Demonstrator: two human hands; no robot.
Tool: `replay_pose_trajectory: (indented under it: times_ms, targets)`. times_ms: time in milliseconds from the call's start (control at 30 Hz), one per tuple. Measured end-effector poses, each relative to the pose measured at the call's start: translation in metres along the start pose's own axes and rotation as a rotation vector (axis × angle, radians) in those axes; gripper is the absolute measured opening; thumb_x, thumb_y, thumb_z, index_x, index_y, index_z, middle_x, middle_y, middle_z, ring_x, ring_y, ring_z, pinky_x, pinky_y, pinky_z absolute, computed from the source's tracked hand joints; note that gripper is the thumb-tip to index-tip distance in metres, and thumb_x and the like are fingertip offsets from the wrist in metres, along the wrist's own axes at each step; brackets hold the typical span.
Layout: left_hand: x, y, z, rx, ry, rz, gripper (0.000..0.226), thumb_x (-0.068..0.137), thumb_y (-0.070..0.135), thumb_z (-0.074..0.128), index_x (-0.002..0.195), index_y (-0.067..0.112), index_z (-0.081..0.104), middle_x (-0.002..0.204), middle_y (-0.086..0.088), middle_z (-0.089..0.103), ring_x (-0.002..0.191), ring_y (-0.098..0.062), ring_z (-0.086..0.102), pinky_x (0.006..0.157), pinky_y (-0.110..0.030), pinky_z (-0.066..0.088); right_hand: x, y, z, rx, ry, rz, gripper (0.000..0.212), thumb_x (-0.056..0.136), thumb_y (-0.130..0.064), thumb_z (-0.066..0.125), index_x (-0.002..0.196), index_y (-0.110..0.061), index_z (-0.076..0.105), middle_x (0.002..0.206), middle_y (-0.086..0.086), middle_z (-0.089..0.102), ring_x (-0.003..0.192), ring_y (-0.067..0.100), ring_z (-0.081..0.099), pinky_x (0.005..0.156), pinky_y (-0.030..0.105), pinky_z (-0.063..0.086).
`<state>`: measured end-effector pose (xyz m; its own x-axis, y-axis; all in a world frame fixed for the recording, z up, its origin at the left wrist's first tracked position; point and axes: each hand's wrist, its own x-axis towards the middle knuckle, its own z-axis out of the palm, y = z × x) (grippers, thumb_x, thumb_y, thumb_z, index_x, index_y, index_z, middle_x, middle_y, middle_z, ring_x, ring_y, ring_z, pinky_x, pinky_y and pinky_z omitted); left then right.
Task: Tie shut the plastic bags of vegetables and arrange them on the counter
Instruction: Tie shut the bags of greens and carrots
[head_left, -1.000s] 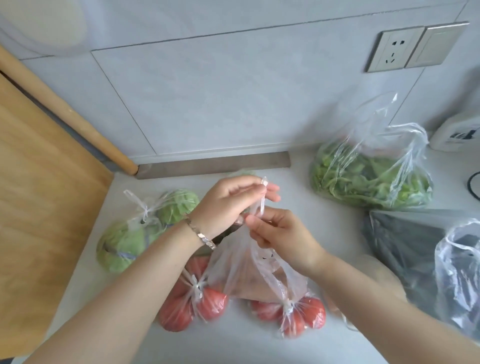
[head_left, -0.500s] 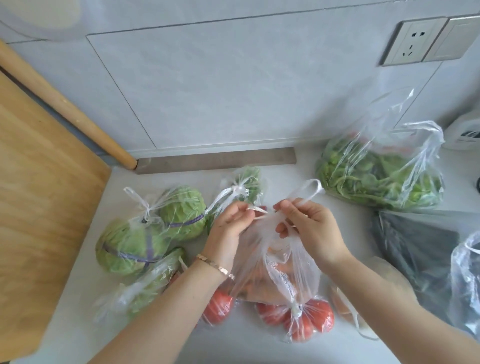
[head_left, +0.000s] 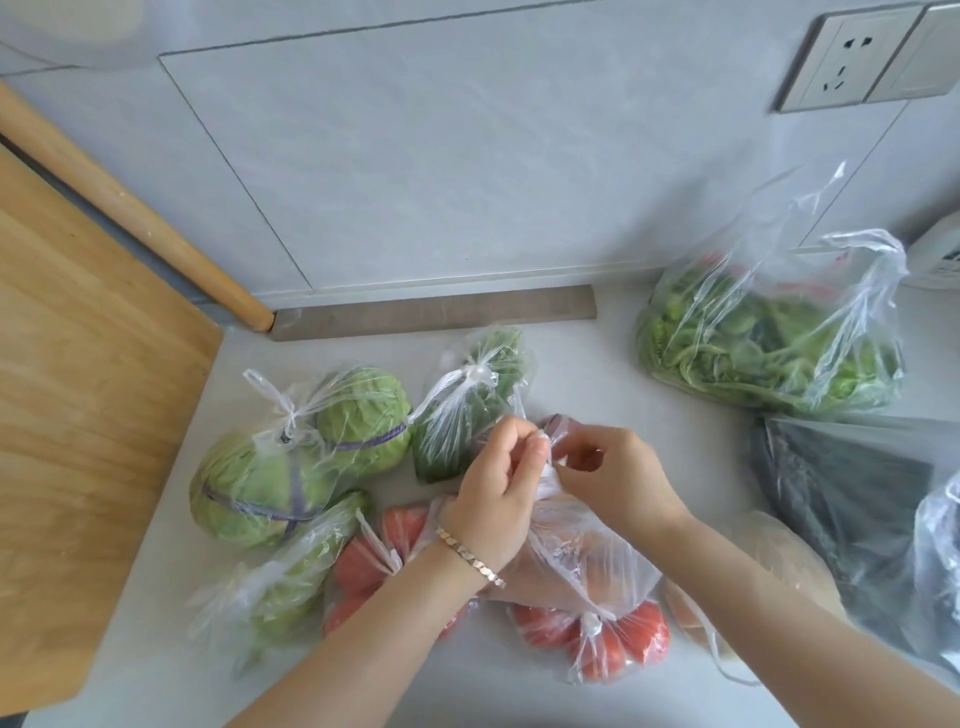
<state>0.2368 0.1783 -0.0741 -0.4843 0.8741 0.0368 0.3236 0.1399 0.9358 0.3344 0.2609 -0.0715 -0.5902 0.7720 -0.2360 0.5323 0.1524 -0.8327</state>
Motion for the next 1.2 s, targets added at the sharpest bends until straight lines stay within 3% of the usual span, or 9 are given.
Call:
replay_pose_trajectory:
  times_ms: [100, 167, 267, 467, 600, 667, 833, 1067, 1200]
  targets:
    - [0.007, -0.002, -0.003, -0.008, 0.116, -0.021, 0.024, 0.093, 0.012, 0.044, 0.072, 0.024, 0.044, 0.061, 0.009, 0.042, 0.054, 0.001, 0.043, 0.057, -0.008, 0.036, -0.007, 0.004, -0.005, 0.095, -0.241, 0.045, 0.031, 0.089, -0.015, 0.055, 0.058, -0.008, 0.055, 0.051, -0.001, 0.047, 0.045, 0.004, 0.039, 0.052, 0.014, 0.034]
    - [0.013, -0.005, -0.007, -0.022, 0.154, -0.068, 0.026, 0.093, 0.012, 0.044, 0.071, 0.025, 0.043, 0.060, 0.006, 0.042, 0.052, 0.001, 0.042, 0.056, -0.009, 0.036, -0.011, 0.007, -0.011, 0.450, -0.388, 0.126, 0.009, 0.082, -0.001, 0.061, 0.079, -0.008, 0.064, 0.060, 0.003, 0.060, 0.049, 0.005, 0.051, 0.053, 0.014, 0.042]
    - [0.015, -0.009, -0.006, -0.040, 0.097, -0.126, 0.024, 0.094, 0.015, 0.044, 0.071, 0.023, 0.044, 0.062, 0.000, 0.046, 0.056, -0.004, 0.043, 0.056, -0.012, 0.038, -0.011, 0.015, -0.014, 0.762, -0.490, 0.099, 0.037, 0.069, 0.017, 0.059, 0.091, -0.012, 0.066, 0.071, 0.012, 0.069, 0.058, 0.015, 0.063, 0.060, 0.018, 0.053]
    - [0.011, -0.007, -0.004, -0.111, 0.038, -0.172, 0.022, 0.095, 0.017, 0.042, 0.074, 0.020, 0.044, 0.055, 0.002, 0.048, 0.045, -0.002, 0.046, 0.046, -0.013, 0.037, -0.015, 0.008, -0.006, 0.767, -0.260, -0.042, 0.054, 0.069, 0.029, 0.054, 0.065, -0.020, 0.076, 0.066, 0.001, 0.074, 0.060, 0.008, 0.067, 0.058, 0.016, 0.053]
    - [0.009, -0.008, -0.004, -0.257, 0.004, -0.290, 0.023, 0.094, 0.017, 0.044, 0.072, 0.021, 0.045, 0.046, 0.009, 0.048, 0.056, -0.015, 0.053, 0.041, -0.017, 0.034, -0.014, 0.011, 0.003, 0.606, 0.001, -0.101, 0.061, 0.072, 0.023, 0.056, 0.064, -0.034, 0.074, 0.067, 0.026, 0.065, 0.063, 0.019, 0.049, 0.063, 0.023, 0.042]
    - [0.011, -0.008, -0.008, -0.404, 0.046, -0.378, 0.025, 0.091, 0.018, 0.050, 0.066, 0.020, 0.050, 0.053, 0.003, 0.053, 0.056, -0.014, 0.054, 0.045, -0.020, 0.037, -0.014, 0.013, 0.006, 0.514, 0.059, -0.165, 0.063, 0.073, 0.021, 0.058, 0.063, -0.040, 0.072, 0.068, -0.004, 0.068, 0.063, 0.012, 0.054, 0.060, 0.013, 0.043]
    - [0.020, 0.001, -0.023, -0.977, 0.067, -0.598, 0.042, 0.090, 0.009, 0.042, 0.051, 0.010, 0.056, 0.059, -0.007, 0.059, 0.064, -0.020, 0.054, 0.073, -0.035, 0.044, -0.023, 0.010, -0.003, 0.484, 0.066, -0.247, 0.021, 0.081, -0.012, 0.064, 0.067, -0.027, 0.070, 0.097, 0.000, 0.068, 0.094, 0.006, 0.063, 0.084, 0.016, 0.048]
    - [0.014, -0.015, -0.035, -1.383, 0.127, -0.717, 0.041, 0.095, 0.021, 0.035, 0.057, 0.012, 0.046, 0.052, 0.000, 0.049, 0.047, -0.012, 0.053, 0.066, -0.033, 0.059, -0.022, 0.046, 0.001, 1.336, -0.041, 0.215, 0.041, 0.047, -0.040, 0.081, 0.059, -0.006, 0.063, 0.079, 0.017, 0.060, 0.083, 0.027, 0.060, 0.075, 0.031, 0.057]
    - [0.010, -0.057, -0.046, -1.339, 0.387, -0.856, 0.035, 0.097, 0.015, 0.033, 0.063, 0.011, 0.041, 0.041, 0.003, 0.044, 0.030, -0.007, 0.035, 0.037, -0.012, 0.035, -0.038, 0.074, 0.000, 1.513, 0.064, 0.418, 0.046, 0.014, -0.026, 0.091, 0.044, -0.009, 0.060, 0.071, 0.013, 0.072, 0.073, 0.024, 0.071, 0.065, 0.035, 0.060]
